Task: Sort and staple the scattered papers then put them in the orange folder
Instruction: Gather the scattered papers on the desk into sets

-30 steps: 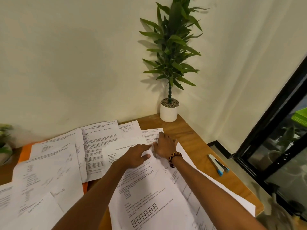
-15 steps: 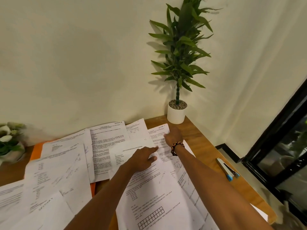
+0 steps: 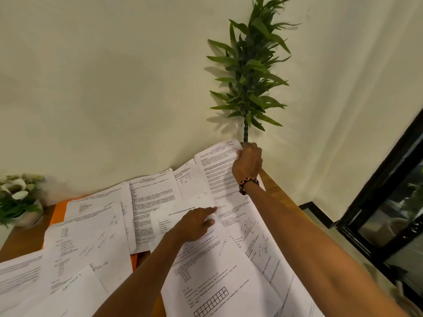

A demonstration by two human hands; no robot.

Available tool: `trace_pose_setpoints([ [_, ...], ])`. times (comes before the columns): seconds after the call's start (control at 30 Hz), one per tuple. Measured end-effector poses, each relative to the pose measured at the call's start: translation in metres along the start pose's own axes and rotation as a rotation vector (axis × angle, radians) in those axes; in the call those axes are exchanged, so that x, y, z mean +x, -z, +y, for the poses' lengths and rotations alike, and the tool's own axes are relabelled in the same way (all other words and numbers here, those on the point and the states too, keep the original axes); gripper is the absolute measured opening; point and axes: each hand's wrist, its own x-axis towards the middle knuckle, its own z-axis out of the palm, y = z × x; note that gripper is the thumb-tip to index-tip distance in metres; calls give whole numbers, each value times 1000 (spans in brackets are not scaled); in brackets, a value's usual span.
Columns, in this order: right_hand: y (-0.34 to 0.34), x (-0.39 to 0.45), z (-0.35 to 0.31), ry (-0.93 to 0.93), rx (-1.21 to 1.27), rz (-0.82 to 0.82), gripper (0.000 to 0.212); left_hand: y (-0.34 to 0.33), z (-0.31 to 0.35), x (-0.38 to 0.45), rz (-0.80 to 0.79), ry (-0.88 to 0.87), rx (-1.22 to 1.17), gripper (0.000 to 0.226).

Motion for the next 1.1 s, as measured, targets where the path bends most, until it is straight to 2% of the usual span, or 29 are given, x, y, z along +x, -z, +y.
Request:
trace_pose_setpoints([
  [0.1, 12, 8, -11, 57, 69, 119, 19, 9, 7, -1, 34, -8, -23, 47],
  [0.17, 19, 8, -16, 159, 96, 178, 12, 17, 12, -2, 100, -13, -57, 39],
  [0.27, 30, 2, -22, 361, 129, 190, 5, 40, 22, -4, 306, -130, -103, 27],
  [0.33, 37, -6, -26, 514, 174, 128, 6, 63, 29, -5, 517, -251, -72, 21],
  [0.4, 42, -18, -33, 648, 203, -6, 7, 87, 37, -6, 712, -309, -39, 23],
  [0.47, 46, -32, -42, 729, 210, -136, 9, 108, 44, -9, 820, -306, -54, 32],
  [0.53, 50, -44, -51, 741, 221, -216, 15, 123, 48, -13, 900, -279, -40, 29],
  [0.63, 58, -50, -67, 677, 327, -381, 26, 139, 51, -25, 890, -306, -142, 21],
  [0.7, 64, -49, -74, 649, 373, -469, 29, 146, 53, -36, 866, -258, -219, 18],
  [0.9, 72, -55, -90, 659, 268, -743, 30, 160, 58, -56, 925, -206, -265, 19],
  [0.97, 72, -56, -96, 652, 220, -746, 35, 165, 57, -60, 926, -191, -293, 16],
  [1.03, 73, -59, -103, 679, 201, -708, 32, 170, 57, -66, 937, -195, -341, 16],
  [1.1, 78, -61, -111, 723, 170, -603, 28, 176, 59, -72, 941, -217, -395, 36],
])
